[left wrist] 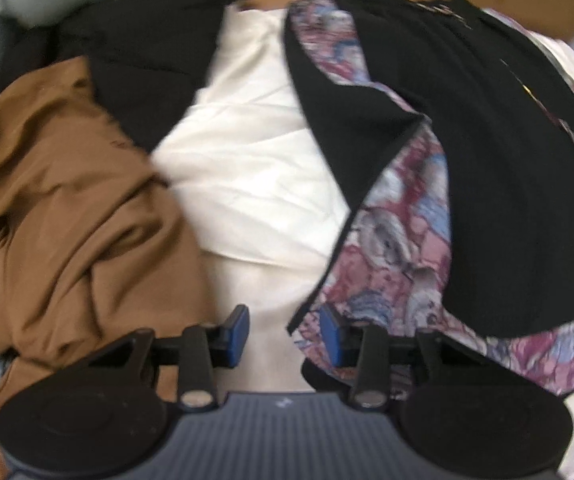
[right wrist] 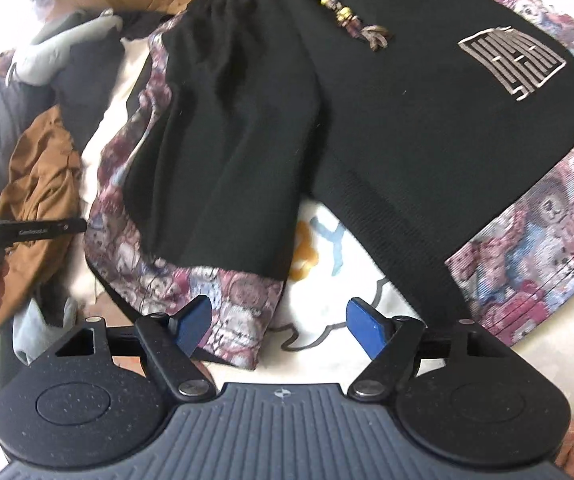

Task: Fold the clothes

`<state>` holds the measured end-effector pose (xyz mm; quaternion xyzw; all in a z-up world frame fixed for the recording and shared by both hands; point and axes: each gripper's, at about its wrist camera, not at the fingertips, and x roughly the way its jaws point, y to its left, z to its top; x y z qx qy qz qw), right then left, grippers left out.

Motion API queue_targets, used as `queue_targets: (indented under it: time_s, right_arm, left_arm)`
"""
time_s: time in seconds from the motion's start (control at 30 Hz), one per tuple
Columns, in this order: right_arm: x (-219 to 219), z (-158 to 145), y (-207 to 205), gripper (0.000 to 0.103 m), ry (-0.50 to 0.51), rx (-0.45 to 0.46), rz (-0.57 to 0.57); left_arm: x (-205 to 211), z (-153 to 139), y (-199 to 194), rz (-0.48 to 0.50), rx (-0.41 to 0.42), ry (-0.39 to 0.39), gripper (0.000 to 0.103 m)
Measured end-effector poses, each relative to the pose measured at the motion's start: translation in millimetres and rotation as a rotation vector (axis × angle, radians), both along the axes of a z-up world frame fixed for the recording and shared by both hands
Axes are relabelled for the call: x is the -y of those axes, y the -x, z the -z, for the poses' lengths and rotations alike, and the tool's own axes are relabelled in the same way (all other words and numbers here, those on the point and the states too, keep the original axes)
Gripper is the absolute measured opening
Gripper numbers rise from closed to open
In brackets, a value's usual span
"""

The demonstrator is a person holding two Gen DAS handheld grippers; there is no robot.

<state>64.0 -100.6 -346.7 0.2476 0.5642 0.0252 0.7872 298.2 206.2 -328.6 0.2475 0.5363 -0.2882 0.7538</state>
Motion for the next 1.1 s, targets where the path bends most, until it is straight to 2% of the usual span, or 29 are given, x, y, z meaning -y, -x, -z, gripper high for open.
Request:
queue_targets:
  time_s: [0.2, 0.23, 0.3, 0.4, 0.6, 0.67, 0.73, 0.83, 1.1]
  right_arm:
    - [-3.0, 11.9, 1.0, 0.079, 0.000, -0.028, -0.025]
    - [-2.7, 13.5, 1.1, 0.079, 0.001, -0.033, -0.027]
    - [-2.7, 15.8, 1.5, 0.079, 0.002, -0.035, -0.035]
    - [-1.8, 18.8, 1.9, 0.079, -0.004, -0.033, -0.051]
    - [-1.7, 25.4, 1.7, 0.074, -0.036, -0.023, -0.062]
    - [-1.7, 27.4, 1.6, 0.072, -0.049, -0.019, -0.064]
    - [-1.6, 29.1, 1.4, 0.072, -0.059, -0.015, -0.065]
    - [-1.1, 28.8, 1.2, 0.071, -0.056, -0.013, -0.067]
    - [-1.2, 28.7, 0.6, 0.070, -0.051, -0.009, -0.085]
  left_arm:
    - [1.5, 17.1, 8.0, 0.081, 0.000, 0.020, 0.040]
    - [2.5, 19.9, 9.3, 0.093, 0.005, 0.014, 0.038]
    - [3.2, 23.5, 11.2, 0.114, -0.001, 0.025, 0.027]
    - [3.7, 26.8, 17.1, 0.147, 0.010, 0.032, 0.026]
    - [-1.1, 31.9, 17.2, 0.135, 0.009, 0.046, 0.027]
    - [-1.1, 32.9, 18.7, 0.144, 0.011, 0.047, 0.019]
    - [-3.4, 28.6, 18.9, 0.129, 0.011, 0.063, 0.009]
    - [-11.0, 14.8, 24.2, 0.105, 0.036, 0.085, 0.008]
    - [-47.0, -29.6, 38.1, -0.041, 0.028, 0.140, 0.007]
